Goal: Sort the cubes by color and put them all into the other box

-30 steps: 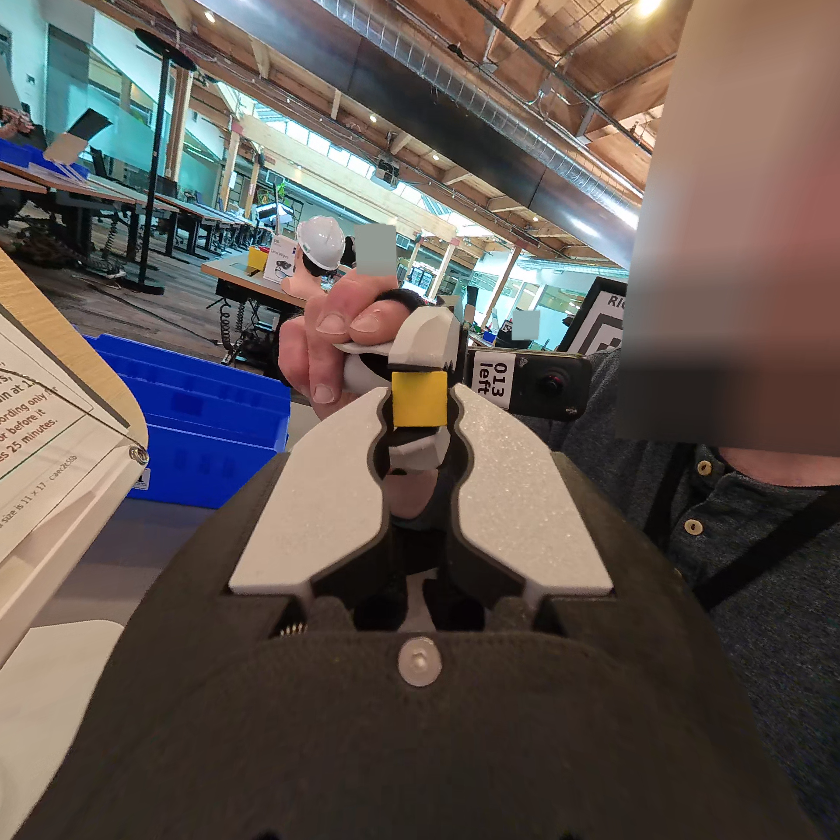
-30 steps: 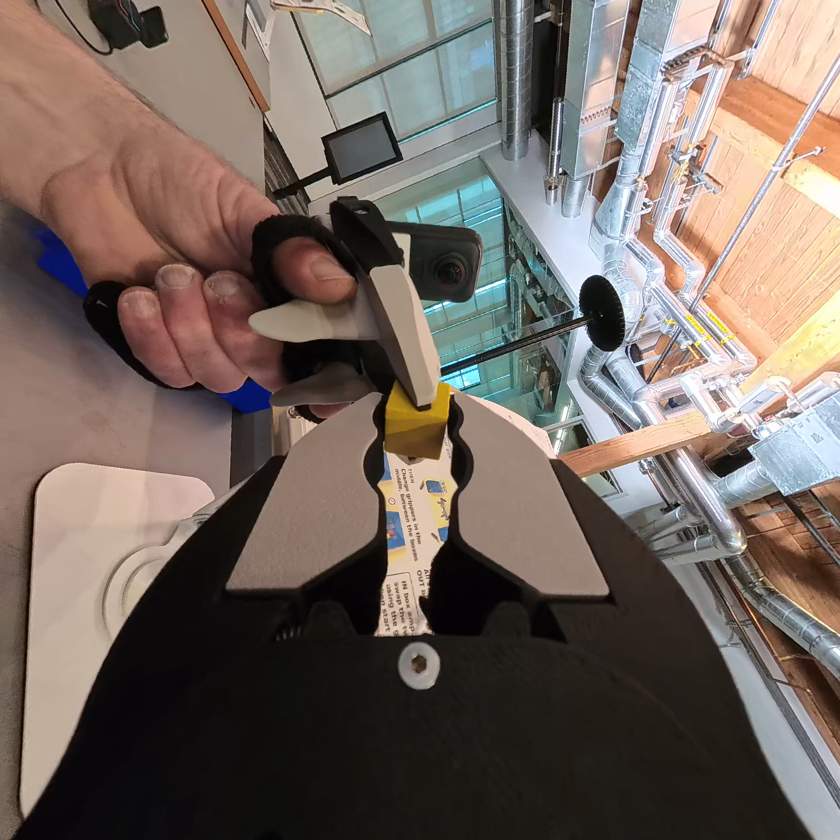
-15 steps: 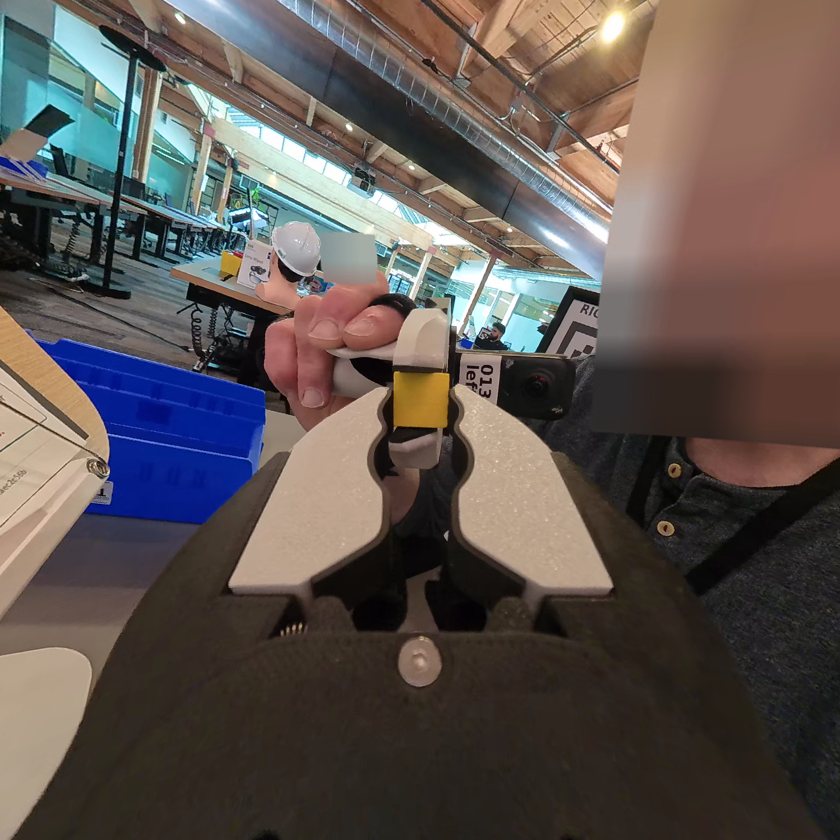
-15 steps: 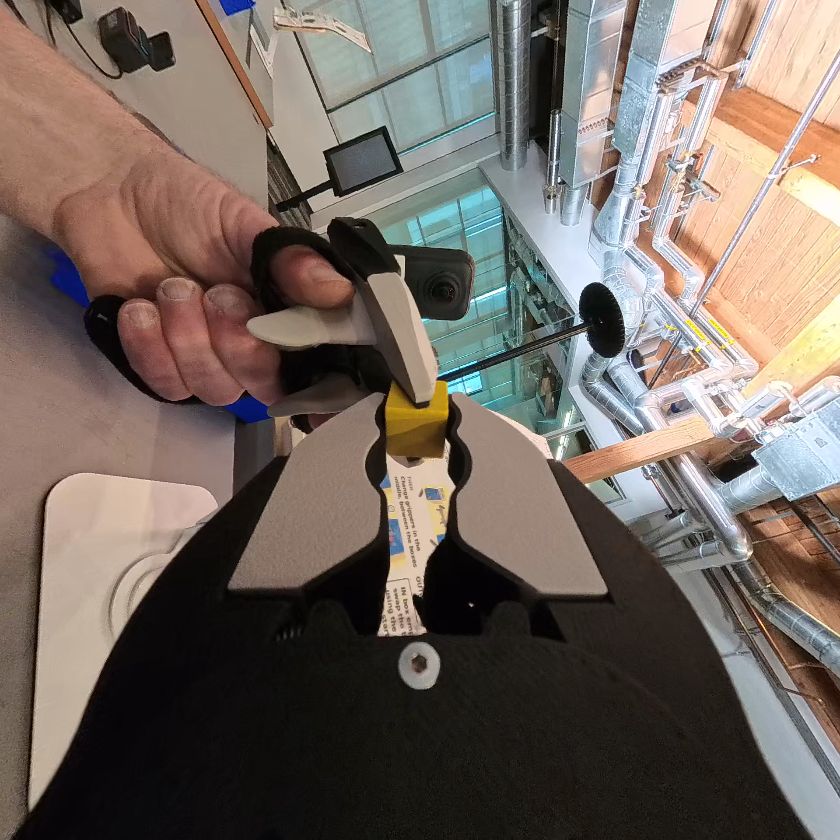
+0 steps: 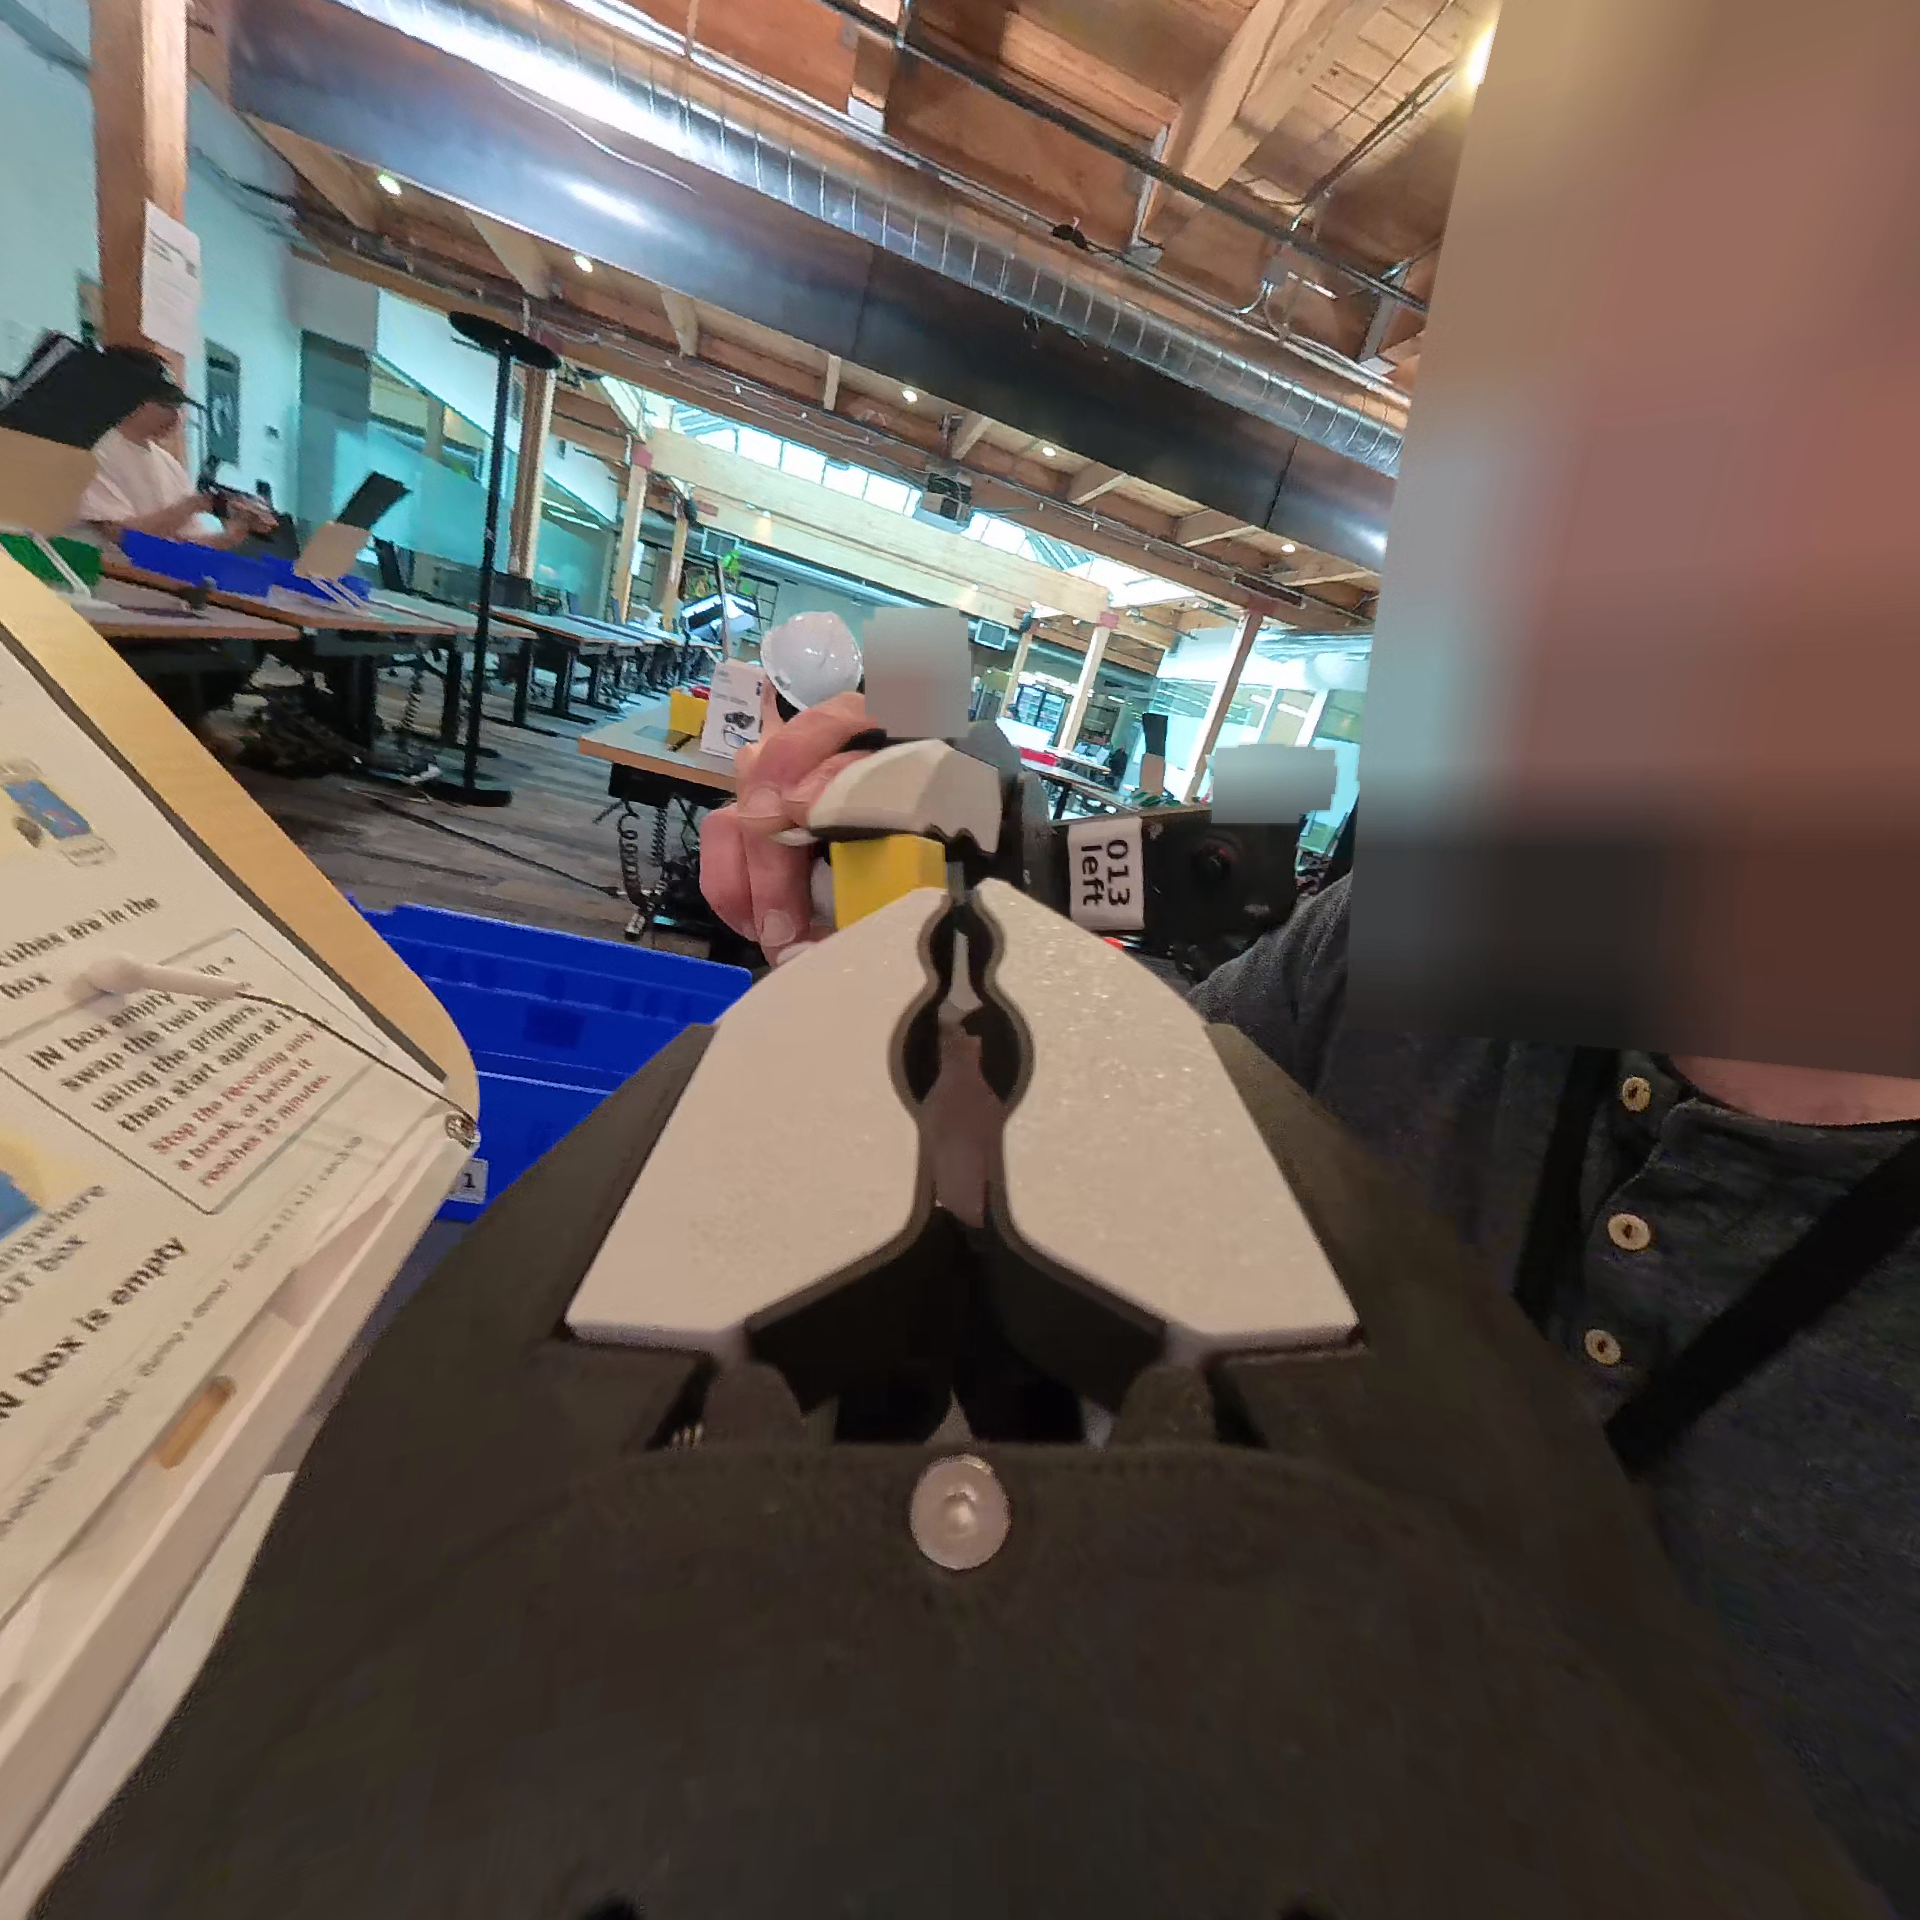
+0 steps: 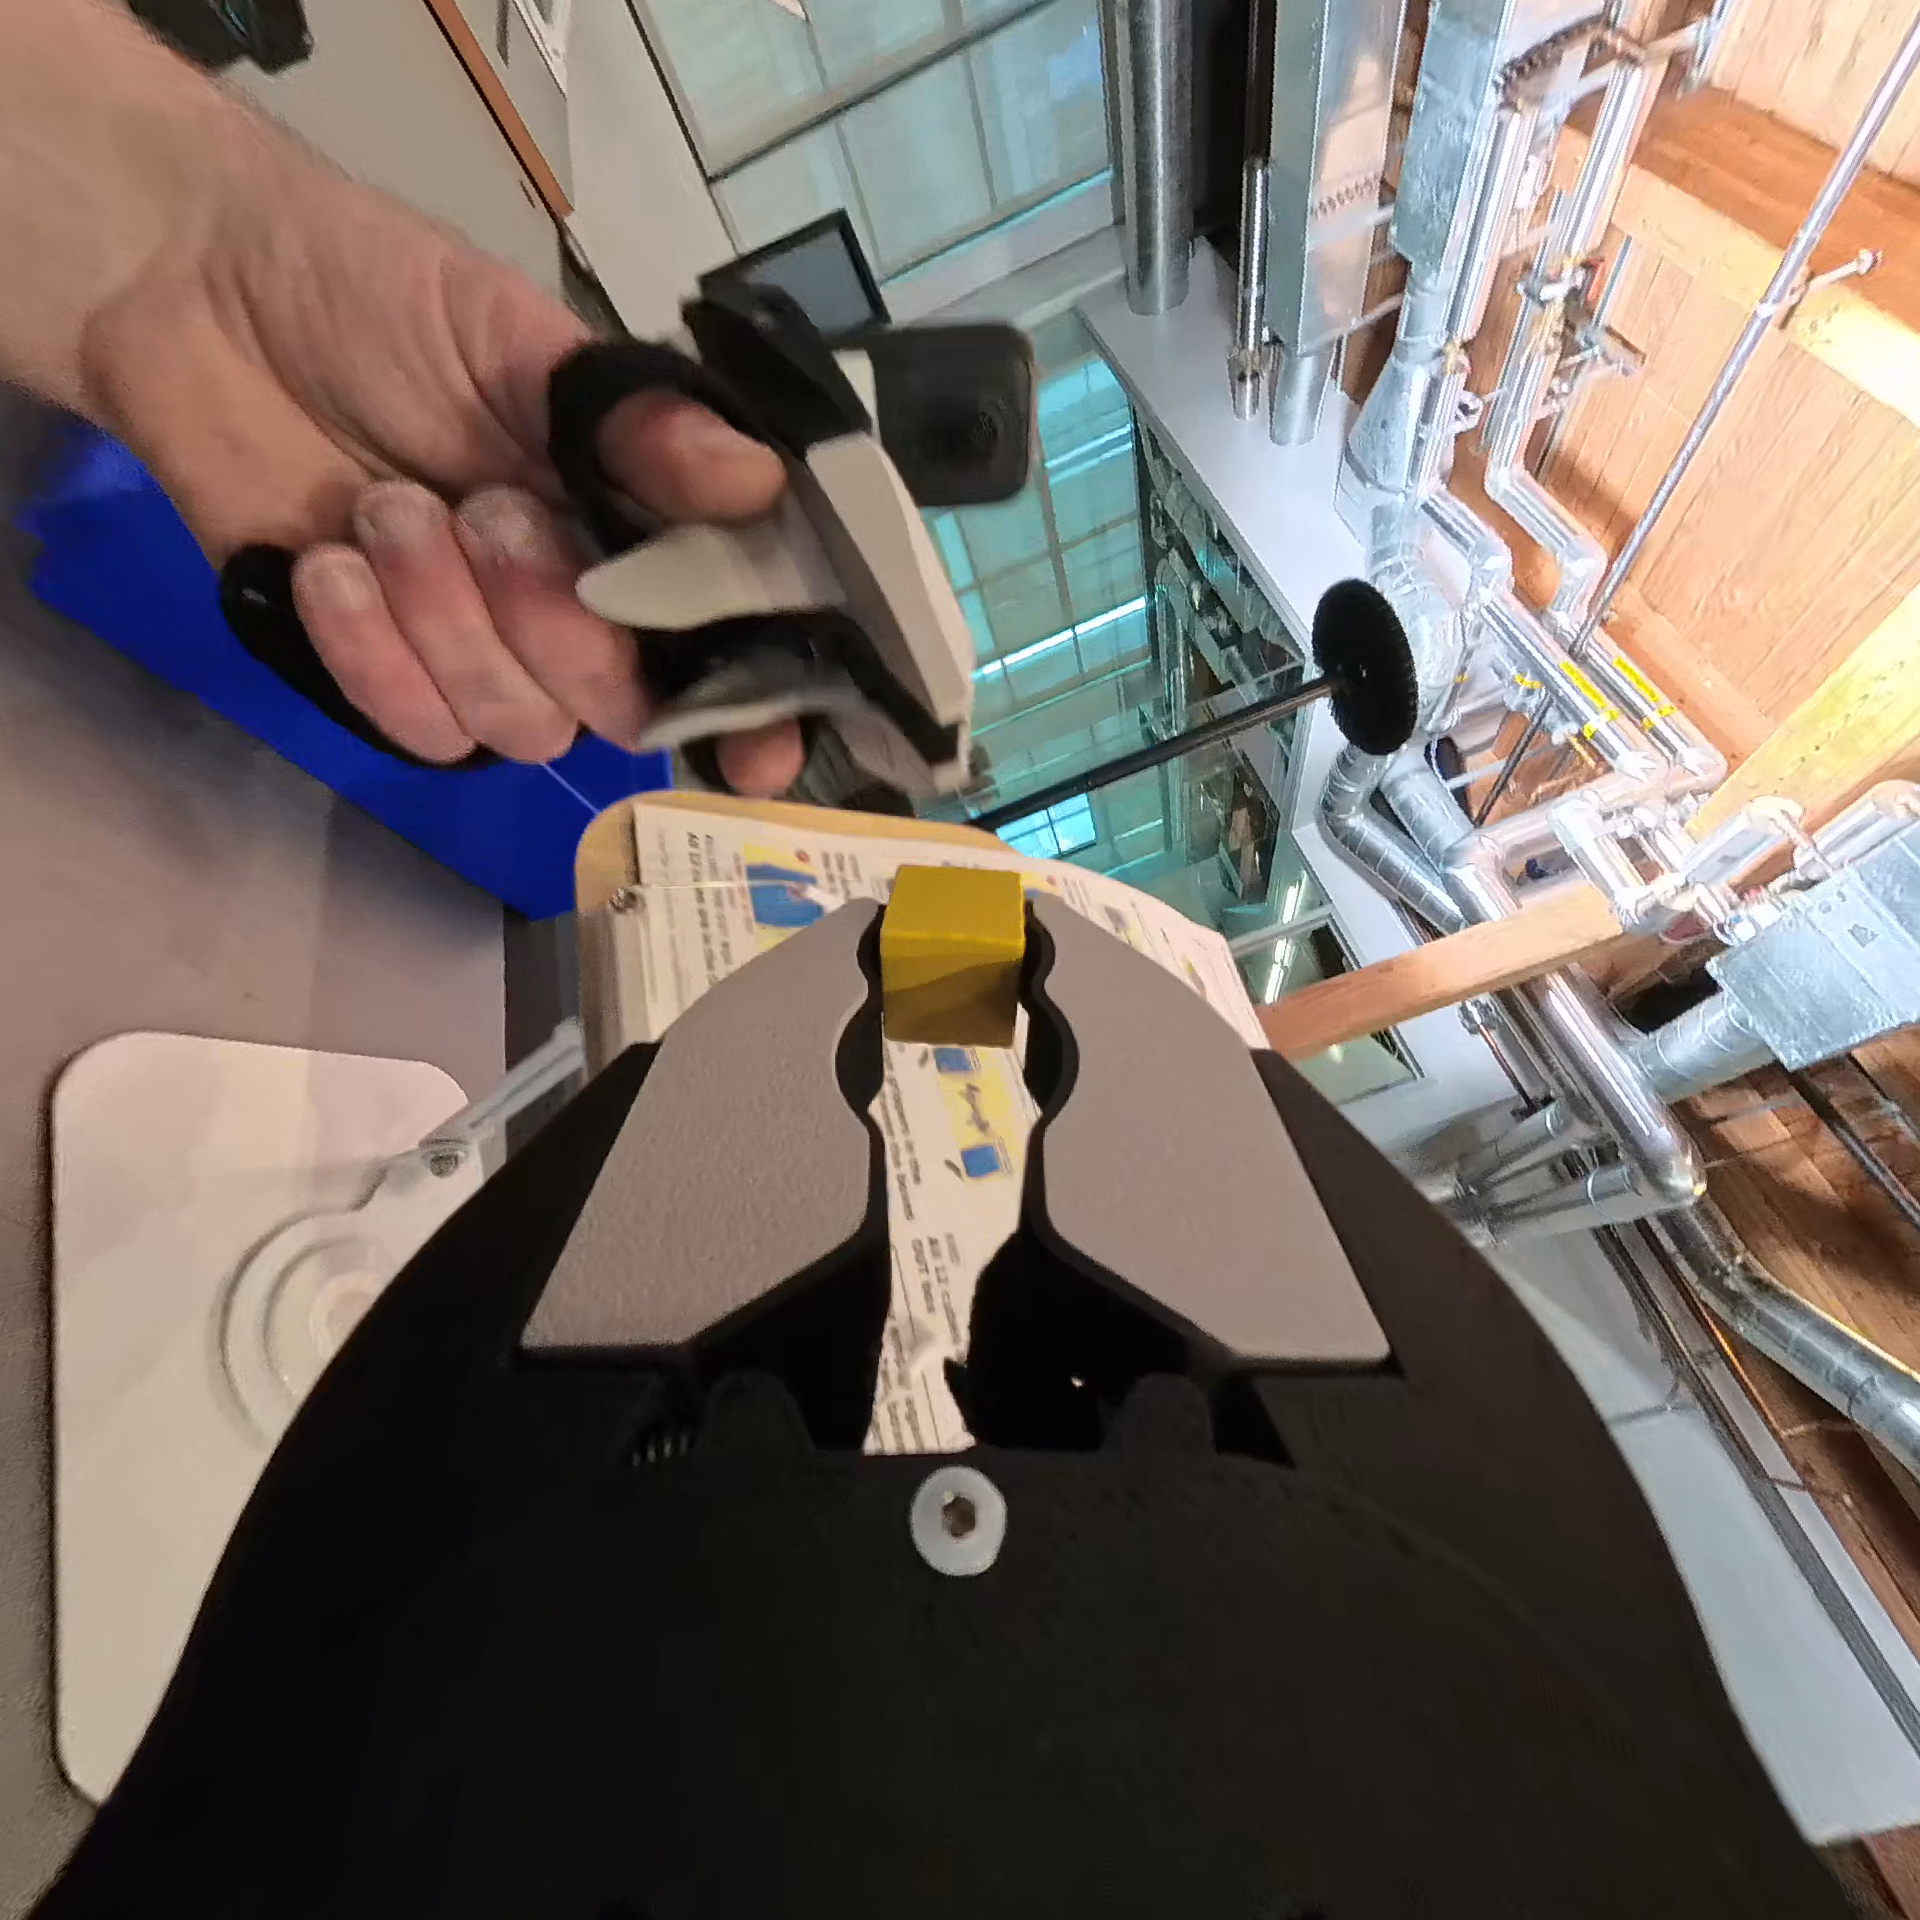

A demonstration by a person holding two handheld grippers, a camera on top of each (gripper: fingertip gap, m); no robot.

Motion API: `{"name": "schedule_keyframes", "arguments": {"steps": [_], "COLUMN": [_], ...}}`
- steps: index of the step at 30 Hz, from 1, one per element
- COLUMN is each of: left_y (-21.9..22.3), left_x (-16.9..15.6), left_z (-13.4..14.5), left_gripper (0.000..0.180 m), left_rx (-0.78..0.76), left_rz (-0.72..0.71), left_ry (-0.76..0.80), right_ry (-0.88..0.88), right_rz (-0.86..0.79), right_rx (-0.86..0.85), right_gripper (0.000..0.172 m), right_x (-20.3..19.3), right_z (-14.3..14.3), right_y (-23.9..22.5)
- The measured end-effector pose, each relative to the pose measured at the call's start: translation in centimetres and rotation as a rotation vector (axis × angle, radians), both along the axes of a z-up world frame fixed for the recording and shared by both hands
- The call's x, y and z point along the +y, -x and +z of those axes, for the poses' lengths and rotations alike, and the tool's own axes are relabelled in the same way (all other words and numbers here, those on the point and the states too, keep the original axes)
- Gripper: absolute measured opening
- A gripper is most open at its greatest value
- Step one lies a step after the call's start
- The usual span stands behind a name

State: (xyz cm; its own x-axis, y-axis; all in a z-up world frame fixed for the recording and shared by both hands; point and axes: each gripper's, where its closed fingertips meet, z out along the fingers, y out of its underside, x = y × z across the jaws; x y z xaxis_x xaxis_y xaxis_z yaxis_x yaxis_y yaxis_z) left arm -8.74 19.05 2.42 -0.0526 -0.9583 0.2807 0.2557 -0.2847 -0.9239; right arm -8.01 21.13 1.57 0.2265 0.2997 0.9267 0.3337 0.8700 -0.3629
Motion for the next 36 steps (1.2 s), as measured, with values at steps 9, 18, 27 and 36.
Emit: {"name": "schedule_keyframes", "arguments": {"steps": [9, 18, 27, 36], "left_y": [1.6, 1.7, 1.3, 1.1], "left_x": [0.5, 1.1, 1.3, 1.7], "left_z": [0.8, 0.0, -0.6, -1.3], "left_gripper": [0.000, 0.000, 0.000, 0.000], "left_rx": [0.067, 0.149, 0.185, 0.208], "left_rz": [0.143, 0.202, 0.206, 0.206], "left_ry": [-0.106, -0.124, -0.126, -0.116], "right_ry": [0.142, 0.393, 0.685, 1.030], "right_rz": [-0.280, -0.631, -0.805, -0.868], "right_rx": [0.111, 0.063, -0.153, -0.373], "right_gripper": [0.023, 0.023, 0.024, 0.024], "right_x": [8.5, 15.3, 17.7, 17.8], "right_z": [3.0, 1.3, -5.8, -14.4], "right_y": [-9.0, -20.7, -26.9, -30.4]}}
